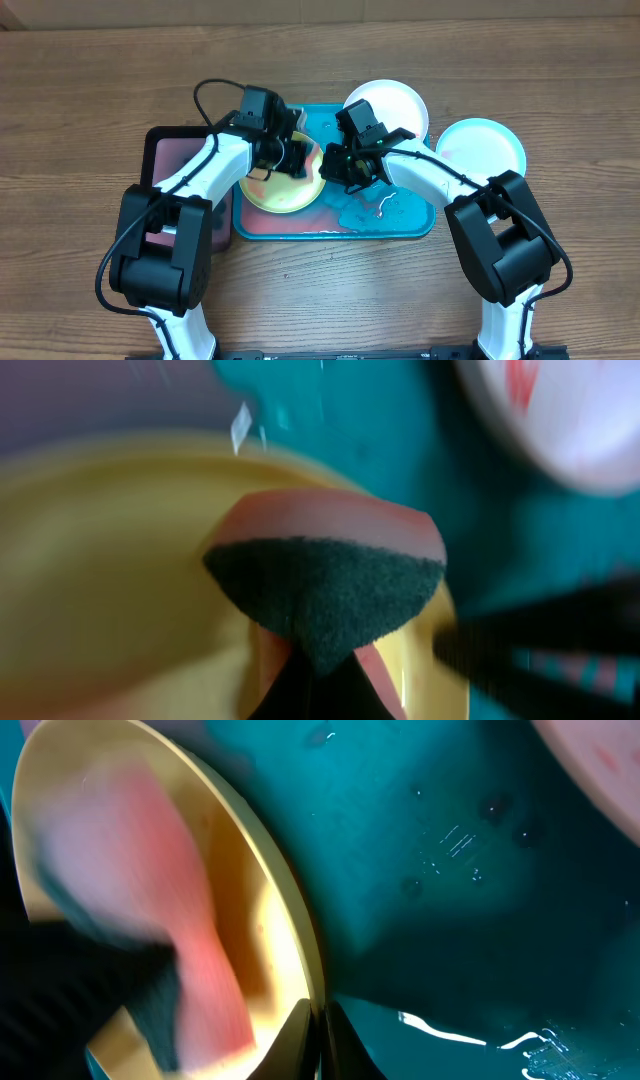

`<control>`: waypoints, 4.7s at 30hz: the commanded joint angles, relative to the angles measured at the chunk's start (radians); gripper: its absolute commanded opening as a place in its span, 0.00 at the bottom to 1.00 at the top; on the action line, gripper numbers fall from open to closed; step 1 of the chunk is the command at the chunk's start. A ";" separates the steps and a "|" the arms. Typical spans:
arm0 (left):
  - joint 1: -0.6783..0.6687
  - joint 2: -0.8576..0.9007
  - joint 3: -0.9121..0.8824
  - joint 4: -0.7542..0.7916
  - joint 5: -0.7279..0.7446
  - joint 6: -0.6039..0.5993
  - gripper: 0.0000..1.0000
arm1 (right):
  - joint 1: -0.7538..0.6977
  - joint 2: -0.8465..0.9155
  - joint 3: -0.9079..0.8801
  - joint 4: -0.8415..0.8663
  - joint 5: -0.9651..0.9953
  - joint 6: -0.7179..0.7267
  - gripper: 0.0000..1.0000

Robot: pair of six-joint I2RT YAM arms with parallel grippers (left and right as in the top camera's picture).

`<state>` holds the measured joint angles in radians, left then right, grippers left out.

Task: Clean dirty plates on tray and stack at the side
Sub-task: 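Scrub the yellow plate with the sponge in the left gripper, then lift the yellow plate with right gripper and carry it rightward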

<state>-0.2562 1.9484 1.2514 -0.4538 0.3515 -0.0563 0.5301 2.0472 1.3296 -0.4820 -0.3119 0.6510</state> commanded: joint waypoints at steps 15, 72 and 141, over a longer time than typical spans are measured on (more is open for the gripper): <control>-0.002 0.010 0.002 -0.265 -0.343 -0.116 0.04 | 0.003 0.026 0.014 -0.002 -0.004 0.000 0.04; -0.005 0.010 0.002 -0.322 -0.510 -0.228 0.04 | 0.002 0.026 0.014 -0.004 -0.005 0.000 0.04; 0.200 0.010 0.552 -0.668 -0.274 -0.056 0.04 | 0.095 -0.157 0.246 -0.380 0.595 -0.163 0.04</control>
<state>-0.0628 1.9598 1.7821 -1.1225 0.0887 -0.1020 0.6010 2.0193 1.5261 -0.8497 0.0574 0.5629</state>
